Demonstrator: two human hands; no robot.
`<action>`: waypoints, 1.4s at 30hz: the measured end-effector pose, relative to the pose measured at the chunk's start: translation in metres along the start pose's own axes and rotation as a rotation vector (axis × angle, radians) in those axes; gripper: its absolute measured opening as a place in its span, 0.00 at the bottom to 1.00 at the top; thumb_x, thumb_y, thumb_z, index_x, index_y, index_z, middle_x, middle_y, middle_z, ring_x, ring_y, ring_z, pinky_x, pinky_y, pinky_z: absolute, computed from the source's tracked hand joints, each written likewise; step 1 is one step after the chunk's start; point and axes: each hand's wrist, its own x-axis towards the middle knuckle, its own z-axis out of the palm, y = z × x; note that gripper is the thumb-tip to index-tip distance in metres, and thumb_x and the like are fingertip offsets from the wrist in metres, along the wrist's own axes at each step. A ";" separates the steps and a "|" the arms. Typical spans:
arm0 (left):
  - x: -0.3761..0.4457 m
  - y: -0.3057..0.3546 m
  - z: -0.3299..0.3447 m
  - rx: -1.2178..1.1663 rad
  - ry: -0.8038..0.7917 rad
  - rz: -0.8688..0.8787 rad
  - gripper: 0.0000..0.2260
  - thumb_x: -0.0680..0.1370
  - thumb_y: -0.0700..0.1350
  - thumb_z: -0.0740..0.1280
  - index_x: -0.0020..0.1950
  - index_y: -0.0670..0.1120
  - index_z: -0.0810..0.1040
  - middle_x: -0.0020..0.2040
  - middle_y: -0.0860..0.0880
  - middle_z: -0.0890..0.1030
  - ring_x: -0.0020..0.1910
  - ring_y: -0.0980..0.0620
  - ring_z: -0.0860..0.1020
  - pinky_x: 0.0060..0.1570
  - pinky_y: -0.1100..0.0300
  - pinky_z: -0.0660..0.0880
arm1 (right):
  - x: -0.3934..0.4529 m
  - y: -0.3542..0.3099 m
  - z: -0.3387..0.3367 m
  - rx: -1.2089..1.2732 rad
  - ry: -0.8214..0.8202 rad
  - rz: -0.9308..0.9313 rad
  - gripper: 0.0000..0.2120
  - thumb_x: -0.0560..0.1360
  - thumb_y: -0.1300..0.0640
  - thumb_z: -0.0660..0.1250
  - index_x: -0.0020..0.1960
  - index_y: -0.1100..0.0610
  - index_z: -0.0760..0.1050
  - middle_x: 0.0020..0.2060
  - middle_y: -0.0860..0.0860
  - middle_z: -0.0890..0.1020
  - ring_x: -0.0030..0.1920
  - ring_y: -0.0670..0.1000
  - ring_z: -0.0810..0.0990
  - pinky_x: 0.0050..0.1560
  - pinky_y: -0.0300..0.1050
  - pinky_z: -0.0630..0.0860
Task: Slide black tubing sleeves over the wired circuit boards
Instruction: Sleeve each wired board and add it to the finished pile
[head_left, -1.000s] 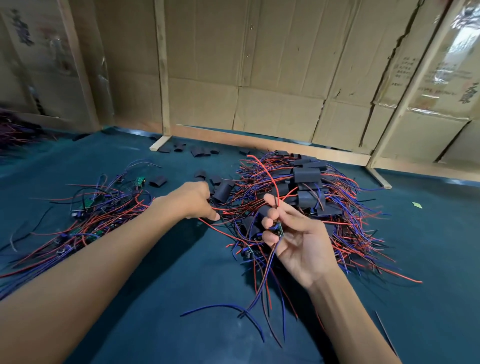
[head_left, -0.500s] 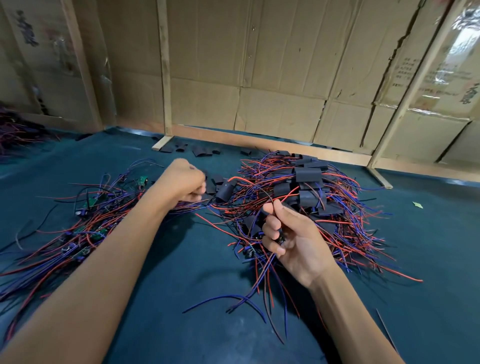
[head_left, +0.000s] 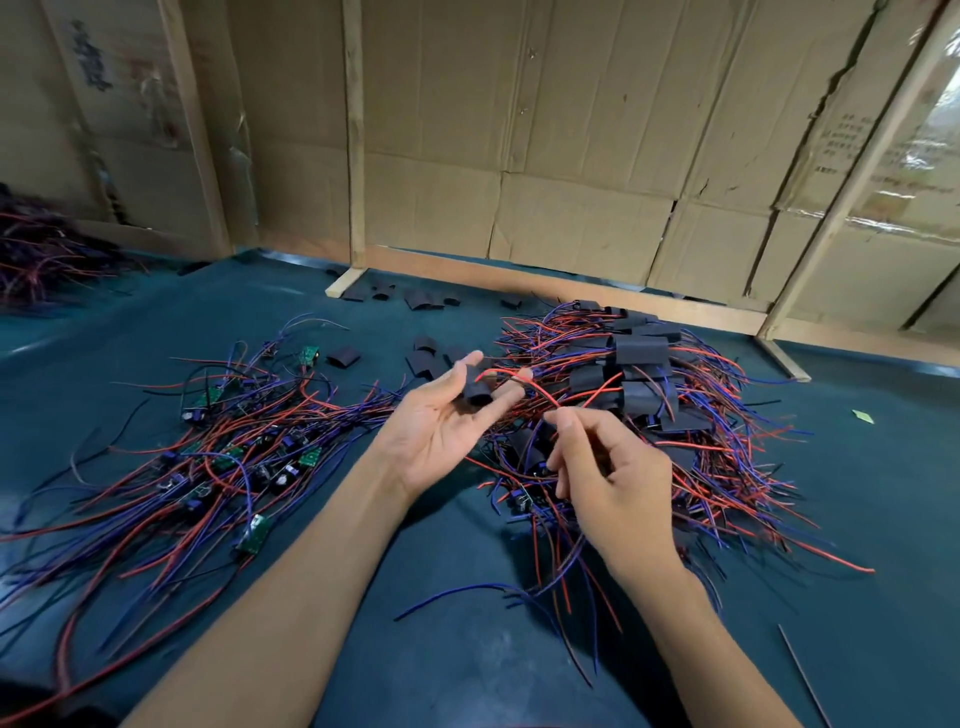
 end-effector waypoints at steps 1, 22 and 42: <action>-0.001 0.001 0.000 -0.051 -0.024 0.010 0.12 0.80 0.37 0.63 0.62 0.36 0.71 0.54 0.33 0.80 0.62 0.27 0.76 0.60 0.34 0.75 | -0.002 0.000 0.003 0.000 0.001 -0.012 0.11 0.79 0.43 0.62 0.49 0.45 0.81 0.30 0.47 0.80 0.25 0.47 0.76 0.30 0.42 0.72; -0.005 -0.004 0.006 -0.097 -0.069 -0.011 0.21 0.77 0.46 0.68 0.59 0.30 0.72 0.58 0.32 0.80 0.61 0.37 0.80 0.52 0.47 0.81 | -0.004 0.007 0.000 -0.240 0.093 -0.265 0.11 0.83 0.49 0.60 0.53 0.52 0.80 0.36 0.43 0.80 0.36 0.43 0.77 0.41 0.29 0.69; -0.004 -0.021 0.002 0.440 -0.088 -0.039 0.36 0.64 0.45 0.79 0.69 0.47 0.68 0.60 0.45 0.84 0.53 0.48 0.84 0.52 0.52 0.80 | 0.007 -0.006 0.002 0.659 -0.050 0.429 0.18 0.69 0.75 0.49 0.48 0.56 0.66 0.40 0.51 0.74 0.33 0.50 0.74 0.28 0.39 0.64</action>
